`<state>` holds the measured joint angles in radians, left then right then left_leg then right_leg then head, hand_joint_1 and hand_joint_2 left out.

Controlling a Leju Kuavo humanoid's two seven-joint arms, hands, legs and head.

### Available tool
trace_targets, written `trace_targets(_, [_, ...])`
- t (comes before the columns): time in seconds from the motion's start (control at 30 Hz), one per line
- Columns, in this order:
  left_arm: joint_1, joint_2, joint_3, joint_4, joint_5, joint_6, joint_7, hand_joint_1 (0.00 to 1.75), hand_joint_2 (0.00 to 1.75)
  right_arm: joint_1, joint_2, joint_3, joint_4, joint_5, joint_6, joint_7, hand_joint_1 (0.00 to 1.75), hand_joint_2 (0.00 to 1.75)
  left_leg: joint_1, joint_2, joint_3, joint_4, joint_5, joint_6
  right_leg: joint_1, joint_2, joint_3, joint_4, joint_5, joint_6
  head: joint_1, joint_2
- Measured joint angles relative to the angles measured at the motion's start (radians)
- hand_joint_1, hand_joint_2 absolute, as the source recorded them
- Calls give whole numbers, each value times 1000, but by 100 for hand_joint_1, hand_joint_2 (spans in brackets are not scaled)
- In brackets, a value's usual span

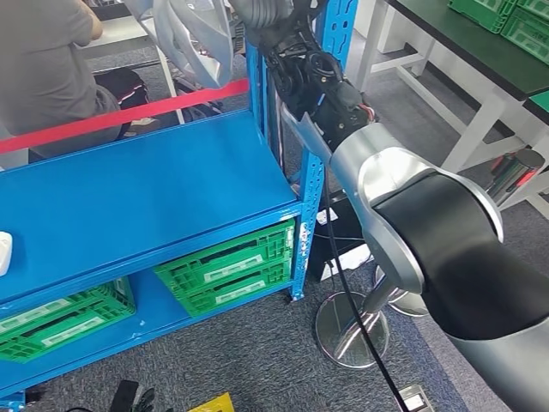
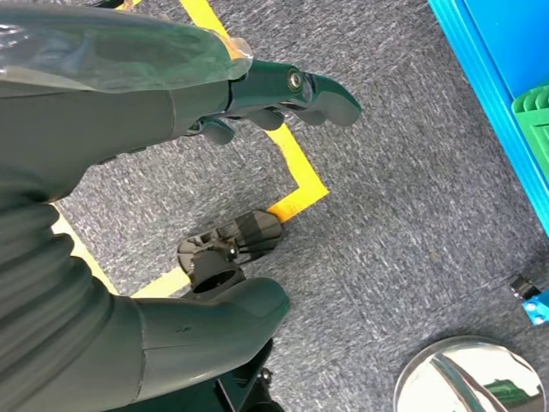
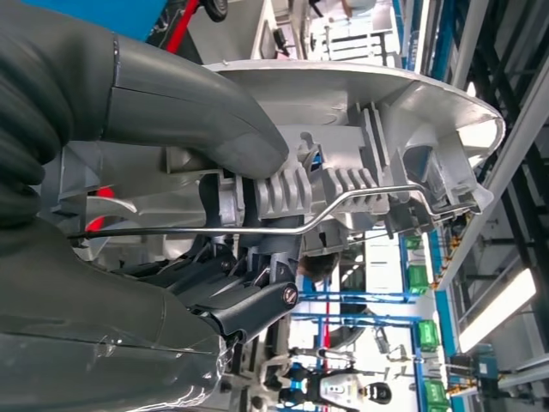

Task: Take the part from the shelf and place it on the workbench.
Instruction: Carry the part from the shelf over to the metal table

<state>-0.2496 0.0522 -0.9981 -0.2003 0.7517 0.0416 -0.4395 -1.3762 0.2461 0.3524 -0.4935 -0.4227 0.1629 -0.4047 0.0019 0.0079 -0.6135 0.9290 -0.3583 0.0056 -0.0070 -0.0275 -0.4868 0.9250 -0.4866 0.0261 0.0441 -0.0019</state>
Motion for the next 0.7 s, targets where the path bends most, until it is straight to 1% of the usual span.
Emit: trace_targets(0.7, [0, 1, 0, 0, 7, 0, 1, 0, 175, 4, 0, 12, 1, 1, -22, -4, 175, 175, 0, 0, 0, 0, 0, 0, 0, 0, 0, 0, 0, 0, 0, 0])
